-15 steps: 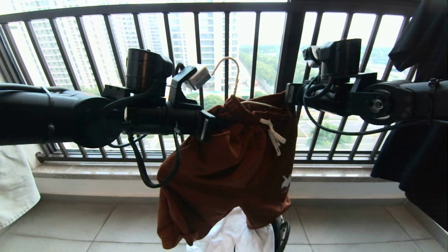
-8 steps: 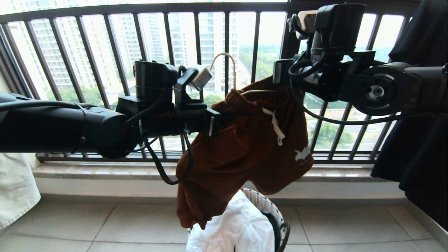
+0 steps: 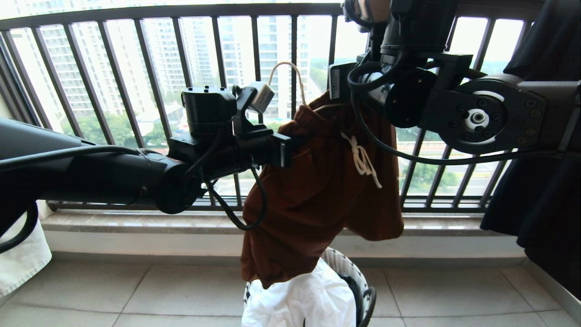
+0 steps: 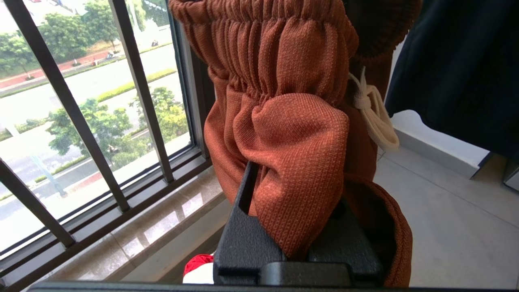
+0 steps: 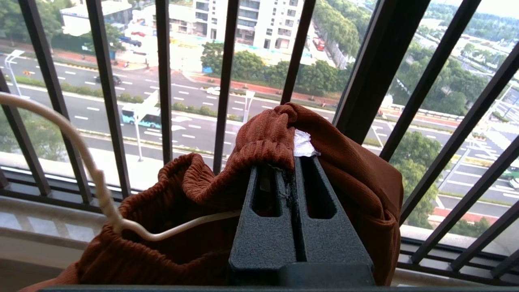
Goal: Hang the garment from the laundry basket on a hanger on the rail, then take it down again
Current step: Hang the clothes on the clothes rack
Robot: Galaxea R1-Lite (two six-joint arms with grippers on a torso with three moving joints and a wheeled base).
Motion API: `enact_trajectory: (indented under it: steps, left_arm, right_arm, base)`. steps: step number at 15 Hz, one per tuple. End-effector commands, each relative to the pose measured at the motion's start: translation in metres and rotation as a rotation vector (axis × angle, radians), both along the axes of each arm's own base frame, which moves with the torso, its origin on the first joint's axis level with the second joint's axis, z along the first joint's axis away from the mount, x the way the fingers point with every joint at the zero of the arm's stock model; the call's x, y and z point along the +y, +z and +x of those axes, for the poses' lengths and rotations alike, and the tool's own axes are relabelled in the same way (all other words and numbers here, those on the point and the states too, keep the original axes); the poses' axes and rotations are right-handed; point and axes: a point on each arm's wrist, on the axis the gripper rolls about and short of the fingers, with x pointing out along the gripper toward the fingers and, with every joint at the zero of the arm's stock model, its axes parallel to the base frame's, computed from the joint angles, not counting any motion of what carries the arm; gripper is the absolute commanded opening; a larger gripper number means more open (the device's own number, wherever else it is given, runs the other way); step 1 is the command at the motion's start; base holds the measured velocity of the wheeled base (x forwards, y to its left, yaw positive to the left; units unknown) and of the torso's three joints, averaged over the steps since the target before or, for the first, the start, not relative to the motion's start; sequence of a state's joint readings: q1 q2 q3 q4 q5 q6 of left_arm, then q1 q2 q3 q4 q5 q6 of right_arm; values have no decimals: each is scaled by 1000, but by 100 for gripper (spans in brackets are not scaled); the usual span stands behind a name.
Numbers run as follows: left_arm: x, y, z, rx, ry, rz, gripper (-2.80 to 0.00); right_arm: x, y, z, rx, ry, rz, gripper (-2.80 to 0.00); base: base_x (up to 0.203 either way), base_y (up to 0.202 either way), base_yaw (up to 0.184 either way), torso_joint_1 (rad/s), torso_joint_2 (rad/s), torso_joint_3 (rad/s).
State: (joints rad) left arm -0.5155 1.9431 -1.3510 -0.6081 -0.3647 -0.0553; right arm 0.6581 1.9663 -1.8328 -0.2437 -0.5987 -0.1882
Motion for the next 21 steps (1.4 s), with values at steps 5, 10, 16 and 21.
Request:
enact_trajectory:
  steps: [5, 10, 16, 21]
  left_arm:
    - [1, 6, -3, -5, -1, -30, -280]
    - [1, 14, -6, -47, 4, -115, -280]
    - [-2, 12, -9, -41, 0, -112, -280]
    - [-2, 15, -6, -75, 34, -140, -280]
  right_arm:
    - [24, -15, 13, -104, -65, -90, -280]
    - [36, -22, 11, -92, -45, -114, -280]
    - [35, -10, 10, -114, -84, -81, -280]
    - [35, -11, 9, -104, -107, -79, -280]
  base:
    - [0, 0, 0, 0, 0, 0]
    - [0, 0, 0, 0, 0, 0]
    - [0, 0, 0, 0, 0, 0]
    - [0, 0, 0, 0, 0, 0]
